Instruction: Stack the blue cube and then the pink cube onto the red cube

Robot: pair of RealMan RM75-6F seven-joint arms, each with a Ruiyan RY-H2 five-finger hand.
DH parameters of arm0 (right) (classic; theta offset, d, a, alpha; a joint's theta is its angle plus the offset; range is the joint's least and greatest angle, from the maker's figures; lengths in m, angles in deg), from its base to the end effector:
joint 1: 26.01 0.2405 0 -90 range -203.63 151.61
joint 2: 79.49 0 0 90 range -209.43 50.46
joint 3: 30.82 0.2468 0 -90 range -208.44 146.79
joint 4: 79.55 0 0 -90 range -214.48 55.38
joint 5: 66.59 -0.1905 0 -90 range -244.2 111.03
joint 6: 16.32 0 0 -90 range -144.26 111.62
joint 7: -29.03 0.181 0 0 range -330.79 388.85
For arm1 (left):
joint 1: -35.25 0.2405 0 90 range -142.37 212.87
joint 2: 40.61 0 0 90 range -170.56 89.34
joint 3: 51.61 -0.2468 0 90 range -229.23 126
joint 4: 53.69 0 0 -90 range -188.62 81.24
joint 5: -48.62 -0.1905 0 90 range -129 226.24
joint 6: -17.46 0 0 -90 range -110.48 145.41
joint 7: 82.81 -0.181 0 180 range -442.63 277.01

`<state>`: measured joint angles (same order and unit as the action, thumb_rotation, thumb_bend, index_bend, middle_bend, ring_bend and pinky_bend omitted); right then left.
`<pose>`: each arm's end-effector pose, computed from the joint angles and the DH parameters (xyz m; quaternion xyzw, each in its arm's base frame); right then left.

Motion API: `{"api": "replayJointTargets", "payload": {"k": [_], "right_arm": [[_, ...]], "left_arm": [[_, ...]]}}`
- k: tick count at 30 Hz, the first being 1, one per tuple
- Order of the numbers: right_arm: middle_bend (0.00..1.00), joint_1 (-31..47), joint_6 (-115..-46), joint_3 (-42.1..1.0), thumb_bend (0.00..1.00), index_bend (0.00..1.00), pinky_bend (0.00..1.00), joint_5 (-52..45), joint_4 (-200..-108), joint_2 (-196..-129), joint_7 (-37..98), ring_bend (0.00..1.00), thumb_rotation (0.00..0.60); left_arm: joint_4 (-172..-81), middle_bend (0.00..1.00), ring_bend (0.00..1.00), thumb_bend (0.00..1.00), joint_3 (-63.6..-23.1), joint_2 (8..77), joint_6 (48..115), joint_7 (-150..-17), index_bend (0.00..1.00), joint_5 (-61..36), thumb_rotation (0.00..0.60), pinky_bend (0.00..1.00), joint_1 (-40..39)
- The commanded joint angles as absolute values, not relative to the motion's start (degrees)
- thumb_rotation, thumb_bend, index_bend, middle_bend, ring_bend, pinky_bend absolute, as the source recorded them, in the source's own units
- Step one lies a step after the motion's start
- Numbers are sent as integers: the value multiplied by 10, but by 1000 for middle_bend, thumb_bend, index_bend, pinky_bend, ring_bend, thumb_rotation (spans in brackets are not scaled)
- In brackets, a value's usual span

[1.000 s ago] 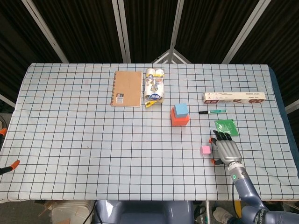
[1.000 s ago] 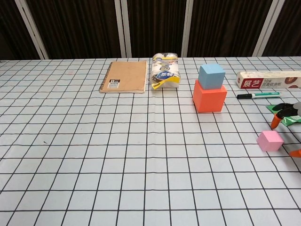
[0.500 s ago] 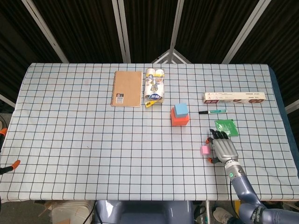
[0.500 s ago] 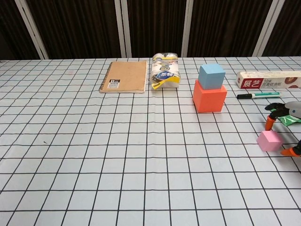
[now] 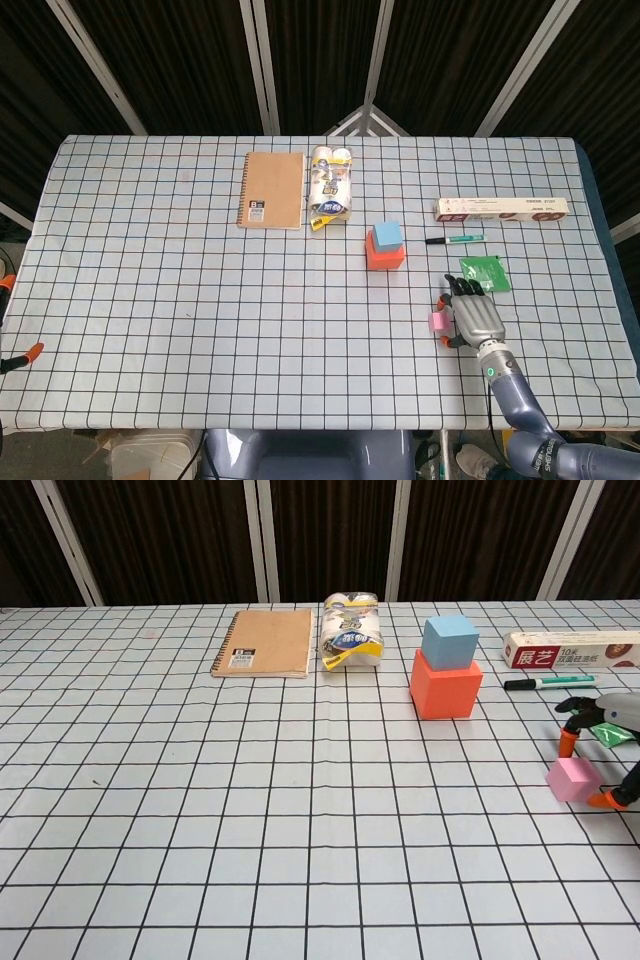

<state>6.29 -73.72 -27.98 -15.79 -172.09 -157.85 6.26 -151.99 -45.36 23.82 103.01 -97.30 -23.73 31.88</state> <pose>-0.2514 -0.3157 0.0272 0.6859 -0.4871 0.2374 0.4857 -0.3150 0.2127 0.1860 -0.5367 -0.3965 -0.3060 0.6791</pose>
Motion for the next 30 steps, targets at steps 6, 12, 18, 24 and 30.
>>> {"api": "replayJointTargets", "payload": {"k": [6,12,18,24,30], "right_arm": [[0,66,-736,-274,339,423,0,-159,-1722,-1577,57,0,600],[0,68,-733,-272,348,423,0,-165,-1722,-1579,52,0,600],[0,68,-733,-271,349,424,0,-168,-1723,-1579,49,0,600],[0,68,-734,-270,363,457,0,-165,-1727,-1578,48,0,600],[0,69,-735,-269,382,477,0,-164,-1729,-1577,47,0,600]], "left_arm": [[-1520,0,0,129,-453,239,1031,-974,81,-237,600,0,319],[-1520,0,0,129,-453,239,1030,-974,81,-235,600,0,318],[-1520,0,0,129,-453,238,1031,-973,81,-236,600,0,319],[-1520,0,0,129,-453,238,1030,-973,81,-235,600,0,318],[-1520,0,0,129,-453,238,1030,-973,81,-235,600,0,318]]}}
